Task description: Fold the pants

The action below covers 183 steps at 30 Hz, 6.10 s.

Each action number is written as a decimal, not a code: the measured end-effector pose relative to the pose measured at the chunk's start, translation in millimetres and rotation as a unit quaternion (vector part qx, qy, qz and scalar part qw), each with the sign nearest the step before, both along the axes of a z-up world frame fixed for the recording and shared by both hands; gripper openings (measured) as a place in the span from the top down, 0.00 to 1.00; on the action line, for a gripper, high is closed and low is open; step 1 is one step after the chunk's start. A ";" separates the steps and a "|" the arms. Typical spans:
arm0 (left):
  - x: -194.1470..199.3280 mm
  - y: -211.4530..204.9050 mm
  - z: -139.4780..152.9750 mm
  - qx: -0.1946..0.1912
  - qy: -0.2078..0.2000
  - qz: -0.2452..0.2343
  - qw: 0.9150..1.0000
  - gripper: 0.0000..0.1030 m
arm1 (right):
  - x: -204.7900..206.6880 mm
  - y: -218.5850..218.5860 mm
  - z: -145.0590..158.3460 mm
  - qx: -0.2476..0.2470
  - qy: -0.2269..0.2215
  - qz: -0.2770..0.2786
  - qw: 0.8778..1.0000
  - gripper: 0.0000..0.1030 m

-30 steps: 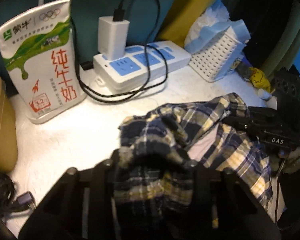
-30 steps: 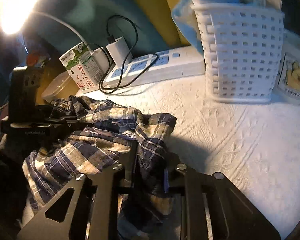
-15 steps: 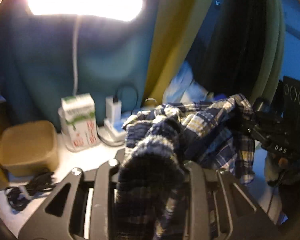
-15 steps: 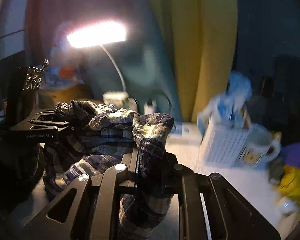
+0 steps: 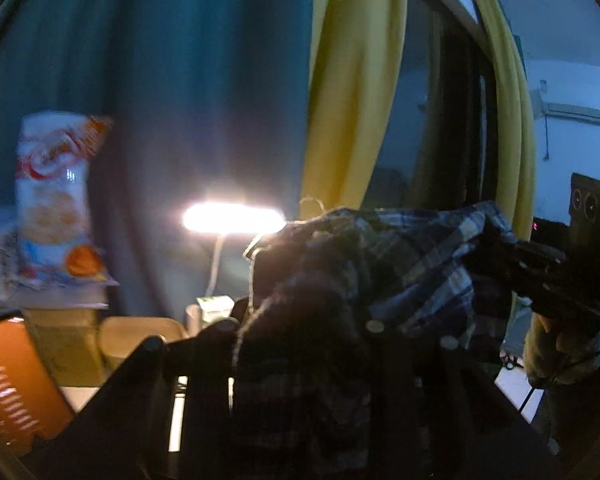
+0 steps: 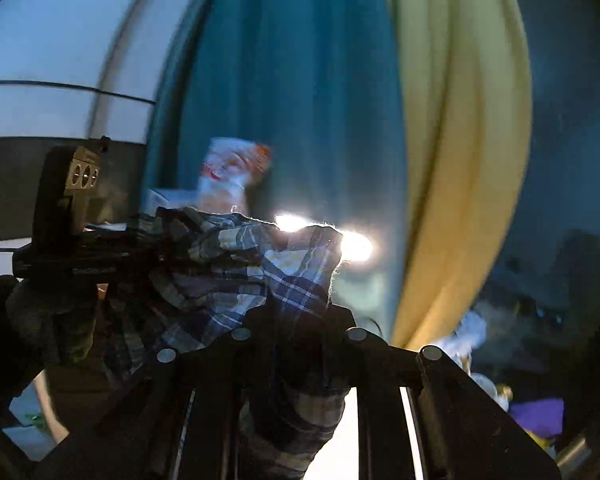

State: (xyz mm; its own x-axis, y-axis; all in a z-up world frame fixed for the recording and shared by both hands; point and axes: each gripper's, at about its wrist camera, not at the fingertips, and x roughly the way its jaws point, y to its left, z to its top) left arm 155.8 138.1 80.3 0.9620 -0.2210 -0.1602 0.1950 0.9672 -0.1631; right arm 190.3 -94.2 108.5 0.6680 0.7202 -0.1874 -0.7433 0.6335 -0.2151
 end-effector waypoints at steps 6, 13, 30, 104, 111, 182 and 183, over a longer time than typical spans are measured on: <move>-72.6 20.2 23.7 0.010 0.007 0.051 0.999 0.73 | -33.6 21.3 9.0 0.021 0.018 0.062 0.998 0.84; -108.2 49.5 7.4 0.013 0.064 0.094 0.993 0.72 | -15.7 59.6 -17.2 0.027 0.110 0.106 0.988 0.84; 43.0 142.0 -174.1 -0.024 0.299 0.183 0.936 0.54 | 143.2 156.9 -209.8 -0.092 0.330 0.034 0.939 0.83; -154.0 -134.3 -37.5 0.060 0.050 0.216 0.973 0.14 | -105.0 -111.1 -81.7 0.030 0.134 -0.147 0.980 0.26; -156.9 -128.4 -37.6 0.051 0.045 0.224 0.972 0.14 | -105.7 -107.1 -83.2 0.026 0.136 -0.146 0.980 0.26; -162.3 -129.5 -40.4 0.048 0.047 0.222 0.973 0.14 | -105.6 -107.4 -86.3 0.022 0.140 -0.149 0.979 0.26; -162.2 -129.3 -40.4 0.048 0.047 0.221 0.973 0.14 | -105.7 -107.3 -86.2 0.022 0.140 -0.149 0.979 0.26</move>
State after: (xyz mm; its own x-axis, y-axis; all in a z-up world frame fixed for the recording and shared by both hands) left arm -6.4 8.8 39.9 0.9394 0.2321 -0.2523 -0.2556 0.9646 -0.0644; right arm 84.6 -201.5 22.3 0.7768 0.5120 -0.3667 -0.5495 0.8355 0.0024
